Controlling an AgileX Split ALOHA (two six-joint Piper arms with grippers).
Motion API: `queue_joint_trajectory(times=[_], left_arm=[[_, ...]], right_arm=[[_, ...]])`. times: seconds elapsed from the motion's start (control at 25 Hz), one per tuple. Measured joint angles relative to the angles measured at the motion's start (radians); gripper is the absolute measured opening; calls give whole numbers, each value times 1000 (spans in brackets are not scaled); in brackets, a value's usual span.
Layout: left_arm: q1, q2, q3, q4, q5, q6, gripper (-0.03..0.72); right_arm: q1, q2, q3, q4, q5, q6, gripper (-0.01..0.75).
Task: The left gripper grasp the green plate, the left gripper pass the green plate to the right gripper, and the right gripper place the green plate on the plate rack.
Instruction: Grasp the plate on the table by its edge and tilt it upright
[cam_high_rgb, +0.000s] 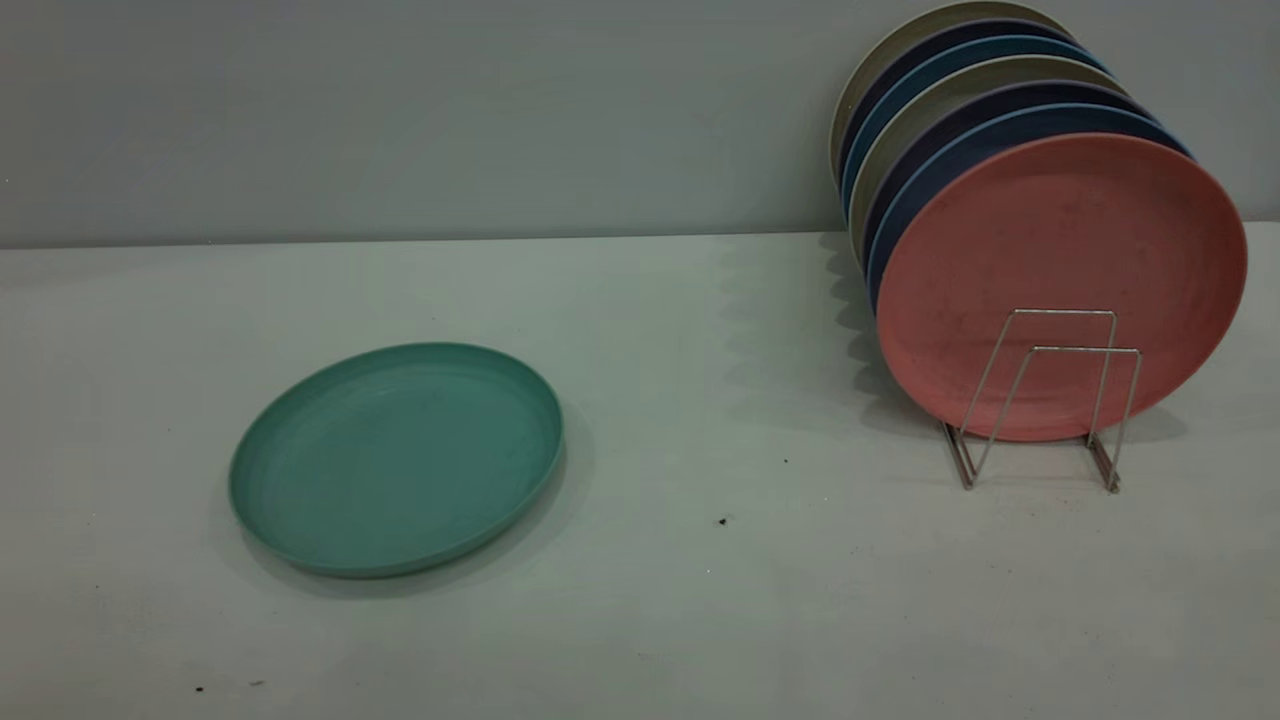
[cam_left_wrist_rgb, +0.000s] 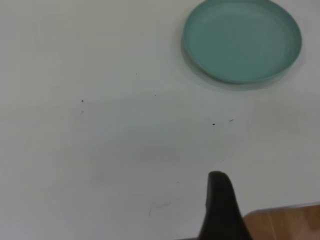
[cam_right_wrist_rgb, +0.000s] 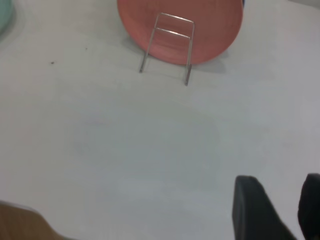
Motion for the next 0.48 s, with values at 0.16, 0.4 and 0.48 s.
queue_joint_trajectory(times=[0.16, 0.4, 0.48], left_arm=[[0, 0, -15, 0, -75, -2, 516], [0, 104, -19, -1, -160, -128, 516], [0, 203, -19, -1, -178, -176, 516]], right_arm=[[0, 0, -2, 13, -4, -13, 241], [0, 0, -3, 27, -9, -38, 241], [0, 14, -10, 31, -28, -42, 241]])
